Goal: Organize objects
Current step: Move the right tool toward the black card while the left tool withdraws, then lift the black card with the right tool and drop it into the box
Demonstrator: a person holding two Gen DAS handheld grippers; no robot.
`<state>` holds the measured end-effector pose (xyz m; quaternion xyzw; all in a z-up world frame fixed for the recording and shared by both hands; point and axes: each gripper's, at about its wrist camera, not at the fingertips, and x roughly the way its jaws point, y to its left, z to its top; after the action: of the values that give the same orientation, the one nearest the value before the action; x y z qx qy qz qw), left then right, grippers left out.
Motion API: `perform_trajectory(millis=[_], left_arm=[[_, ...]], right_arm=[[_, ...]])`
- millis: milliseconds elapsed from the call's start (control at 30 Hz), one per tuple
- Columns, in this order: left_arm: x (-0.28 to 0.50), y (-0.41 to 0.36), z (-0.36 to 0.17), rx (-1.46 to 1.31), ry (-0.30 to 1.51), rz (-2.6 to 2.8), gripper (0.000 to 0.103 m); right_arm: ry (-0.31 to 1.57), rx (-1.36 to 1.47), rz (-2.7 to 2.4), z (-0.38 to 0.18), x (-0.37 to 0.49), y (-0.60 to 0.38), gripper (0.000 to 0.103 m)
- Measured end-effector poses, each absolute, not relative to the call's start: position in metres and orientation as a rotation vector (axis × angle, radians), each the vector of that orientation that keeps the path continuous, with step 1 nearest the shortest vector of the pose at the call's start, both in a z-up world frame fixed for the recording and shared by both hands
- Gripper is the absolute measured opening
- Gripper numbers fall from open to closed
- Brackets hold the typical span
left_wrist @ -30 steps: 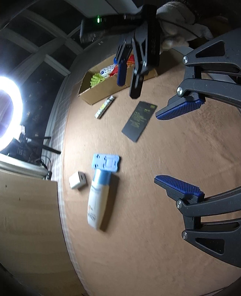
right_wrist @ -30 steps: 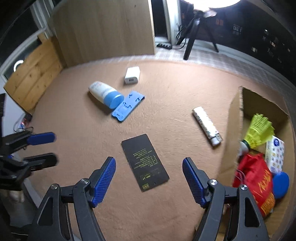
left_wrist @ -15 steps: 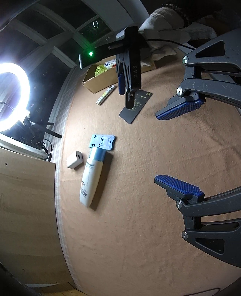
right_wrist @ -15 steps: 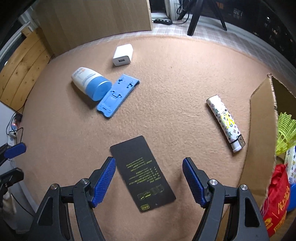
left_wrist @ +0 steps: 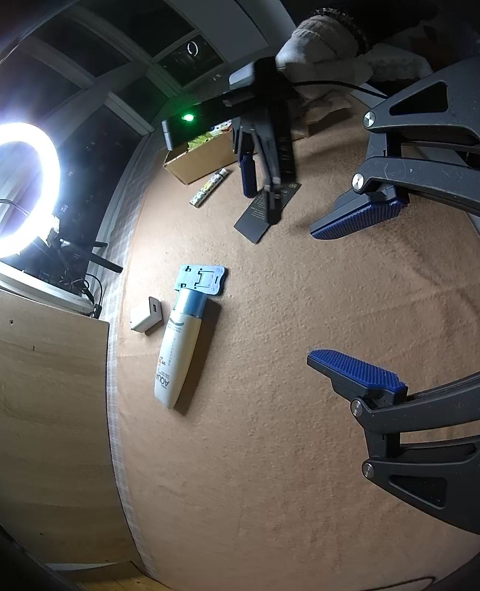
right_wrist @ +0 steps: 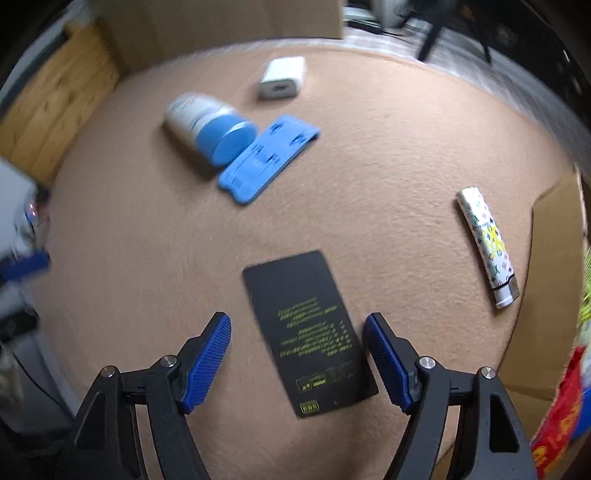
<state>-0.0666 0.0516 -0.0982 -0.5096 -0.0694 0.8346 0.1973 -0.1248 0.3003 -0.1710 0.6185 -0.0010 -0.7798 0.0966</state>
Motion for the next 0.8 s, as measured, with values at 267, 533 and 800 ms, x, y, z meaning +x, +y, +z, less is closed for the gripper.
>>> perform_trajectory(millis=[267, 533, 800], left_arm=[[-0.065, 0.056, -0.097, -1.422, -0.183, 2.328, 0.065], [-0.063, 0.057, -0.096, -1.419, -0.181, 2.326, 0.065], [-0.061, 0.063, -0.097, -1.416, -0.167, 2.323, 0.065]], right_arm=[[0.213, 1.832, -2.320, -0.173, -0.108, 0.277, 0.068], [0.175, 1.815, -2.350, -0.166, -0.098, 0.283, 0.046], [0.133, 1.797, -2.385, -0.164, -0.094, 0.277, 0.046]])
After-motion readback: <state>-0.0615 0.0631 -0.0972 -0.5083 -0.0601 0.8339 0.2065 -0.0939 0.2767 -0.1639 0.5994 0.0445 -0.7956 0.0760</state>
